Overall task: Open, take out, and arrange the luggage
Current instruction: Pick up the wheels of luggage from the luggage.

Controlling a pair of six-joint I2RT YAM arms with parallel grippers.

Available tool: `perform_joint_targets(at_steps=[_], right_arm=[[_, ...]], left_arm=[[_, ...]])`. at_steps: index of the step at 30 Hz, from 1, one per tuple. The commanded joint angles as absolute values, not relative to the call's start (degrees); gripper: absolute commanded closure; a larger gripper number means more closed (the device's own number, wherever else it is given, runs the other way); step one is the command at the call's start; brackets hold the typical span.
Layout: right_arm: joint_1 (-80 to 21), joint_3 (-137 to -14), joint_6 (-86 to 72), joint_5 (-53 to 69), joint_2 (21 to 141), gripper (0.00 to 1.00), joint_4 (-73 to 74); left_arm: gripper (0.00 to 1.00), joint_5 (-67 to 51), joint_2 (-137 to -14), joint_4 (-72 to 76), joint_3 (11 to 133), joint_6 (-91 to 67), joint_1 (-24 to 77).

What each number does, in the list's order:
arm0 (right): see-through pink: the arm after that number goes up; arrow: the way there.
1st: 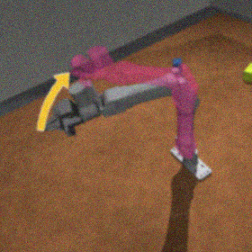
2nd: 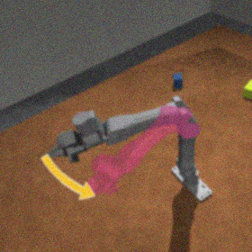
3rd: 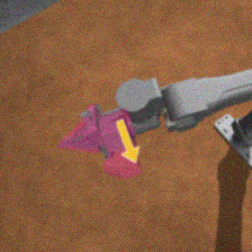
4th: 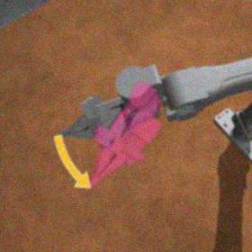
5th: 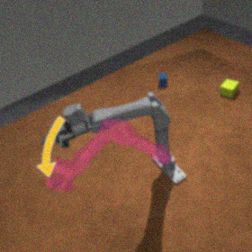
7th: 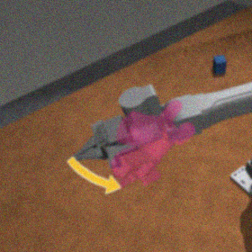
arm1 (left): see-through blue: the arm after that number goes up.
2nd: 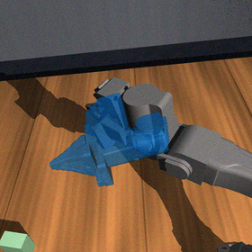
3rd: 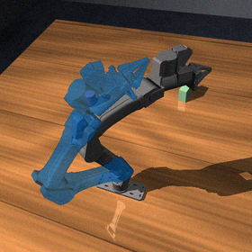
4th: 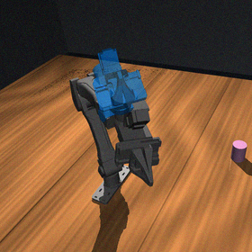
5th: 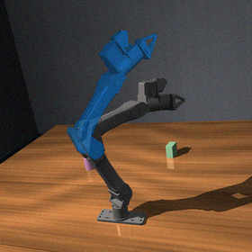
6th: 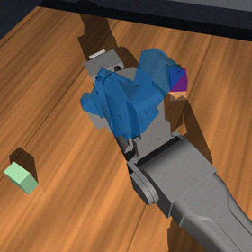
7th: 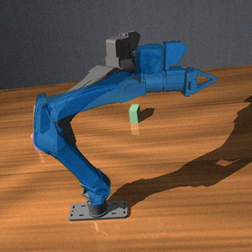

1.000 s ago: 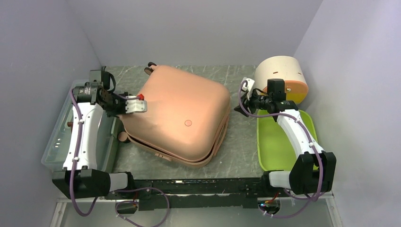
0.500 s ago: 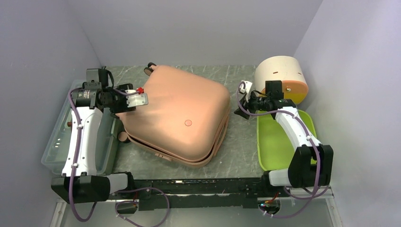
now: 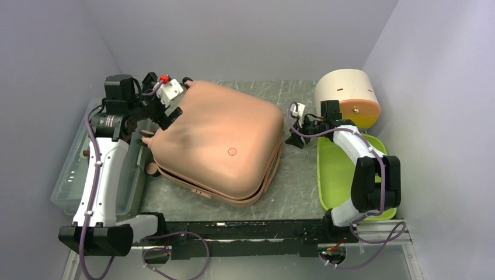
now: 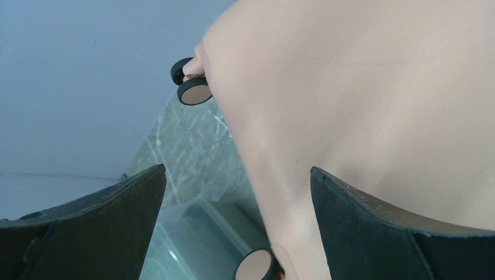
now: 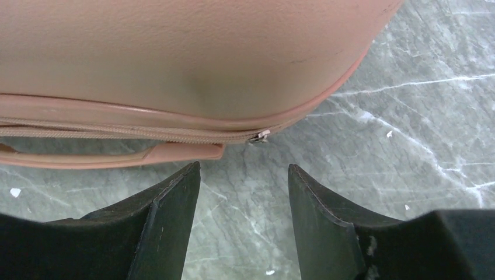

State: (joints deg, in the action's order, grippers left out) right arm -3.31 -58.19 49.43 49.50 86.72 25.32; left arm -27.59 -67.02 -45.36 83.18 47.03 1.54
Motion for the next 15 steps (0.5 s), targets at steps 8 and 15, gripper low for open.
perform_joint_targets(at_steps=[8, 15], right_arm=[[-3.3, -56.5, 38.6, 54.3, 89.4, 0.43, 5.8], [-3.4, -58.6, 42.0, 52.9, 93.2, 0.48, 10.4]], left_arm=[[0.01, -27.9, -65.3, -33.2, 77.4, 30.7, 4.1], [0.0, -27.1, -63.8, -30.8, 74.8, 28.7, 4.5]])
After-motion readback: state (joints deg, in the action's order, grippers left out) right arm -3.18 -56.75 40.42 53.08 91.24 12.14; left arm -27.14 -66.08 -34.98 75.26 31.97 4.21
